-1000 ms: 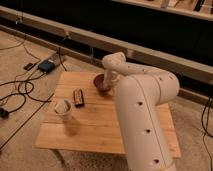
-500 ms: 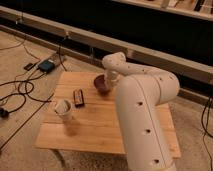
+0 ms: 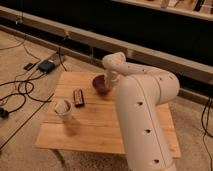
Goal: Drag the ceramic bowl in a circle
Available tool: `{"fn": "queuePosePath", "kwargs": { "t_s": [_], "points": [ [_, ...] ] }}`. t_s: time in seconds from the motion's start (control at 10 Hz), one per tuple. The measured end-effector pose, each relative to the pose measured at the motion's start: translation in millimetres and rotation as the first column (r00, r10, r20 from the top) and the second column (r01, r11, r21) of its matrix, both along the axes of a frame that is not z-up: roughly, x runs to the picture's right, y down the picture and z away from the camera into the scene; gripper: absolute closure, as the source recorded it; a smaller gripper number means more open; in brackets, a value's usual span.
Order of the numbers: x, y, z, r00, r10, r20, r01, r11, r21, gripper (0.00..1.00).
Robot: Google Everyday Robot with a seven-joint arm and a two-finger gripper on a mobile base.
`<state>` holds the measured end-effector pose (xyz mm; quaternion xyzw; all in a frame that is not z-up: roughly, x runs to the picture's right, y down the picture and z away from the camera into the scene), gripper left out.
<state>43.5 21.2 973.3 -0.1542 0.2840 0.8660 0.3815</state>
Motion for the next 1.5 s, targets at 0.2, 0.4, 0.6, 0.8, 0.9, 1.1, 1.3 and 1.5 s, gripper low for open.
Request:
{"fn": "queuePosePath", "kwargs": {
  "t_s": [0.2, 0.4, 0.6, 0.8, 0.9, 1.1, 1.3, 1.5],
  "points": [
    [-1.9, 11.3, -7.0, 0.999, -0.050, 0.019, 0.050, 0.9987, -0.006, 1.00],
    [-8.8, 27.1, -16.1, 0.995, -0.085, 0.047, 0.086, 0.9962, -0.014, 1.00],
    [-18.6, 45.2, -27.1, 0.991, -0.107, 0.077, 0.109, 0.9938, -0.023, 1.00],
    [-23.1, 69.7, -44.3, 0.989, -0.113, 0.098, 0.117, 0.9925, -0.036, 1.00],
    [-22.5, 79.1, -51.7, 0.988, -0.112, 0.104, 0.117, 0.9923, -0.040, 1.00],
    [-12.5, 98.8, -67.3, 0.990, -0.102, 0.103, 0.108, 0.9927, -0.055, 1.00],
    [3.3, 110.6, -80.7, 0.993, -0.085, 0.086, 0.091, 0.9941, -0.060, 1.00],
    [22.4, 116.8, -90.9, 0.996, -0.060, 0.060, 0.064, 0.9961, -0.060, 1.00]
  ]
}}
